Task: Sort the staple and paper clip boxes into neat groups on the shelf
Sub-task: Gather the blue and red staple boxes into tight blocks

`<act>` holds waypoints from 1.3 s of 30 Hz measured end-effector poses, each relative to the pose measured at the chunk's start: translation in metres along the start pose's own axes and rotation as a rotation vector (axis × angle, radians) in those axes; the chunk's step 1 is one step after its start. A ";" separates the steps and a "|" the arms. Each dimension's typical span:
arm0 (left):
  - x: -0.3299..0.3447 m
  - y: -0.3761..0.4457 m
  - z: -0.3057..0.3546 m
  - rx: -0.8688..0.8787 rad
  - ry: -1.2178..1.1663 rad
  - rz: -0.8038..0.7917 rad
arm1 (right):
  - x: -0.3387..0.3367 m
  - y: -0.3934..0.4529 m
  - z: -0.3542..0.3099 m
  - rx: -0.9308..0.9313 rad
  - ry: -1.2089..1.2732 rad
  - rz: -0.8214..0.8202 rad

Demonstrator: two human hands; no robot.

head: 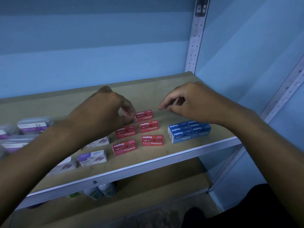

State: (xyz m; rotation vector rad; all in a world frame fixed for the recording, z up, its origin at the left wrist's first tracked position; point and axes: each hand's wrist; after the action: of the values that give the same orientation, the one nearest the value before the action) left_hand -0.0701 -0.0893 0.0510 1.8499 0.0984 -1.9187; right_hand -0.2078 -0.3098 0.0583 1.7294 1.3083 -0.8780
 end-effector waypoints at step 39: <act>0.005 -0.042 0.005 -0.044 0.052 -0.106 | 0.044 -0.012 -0.028 0.009 -0.023 -0.114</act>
State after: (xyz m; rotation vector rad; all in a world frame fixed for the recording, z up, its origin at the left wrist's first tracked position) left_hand -0.0903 -0.0554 0.0354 1.9001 0.2584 -1.9234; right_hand -0.2070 -0.2637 0.0304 1.6593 1.4008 -0.9666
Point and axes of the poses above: each hand's wrist, its own y-axis towards the middle knuckle, its own x-axis out of the palm, z = x × y, and after that the axes turned 4 degrees about x, right-handed
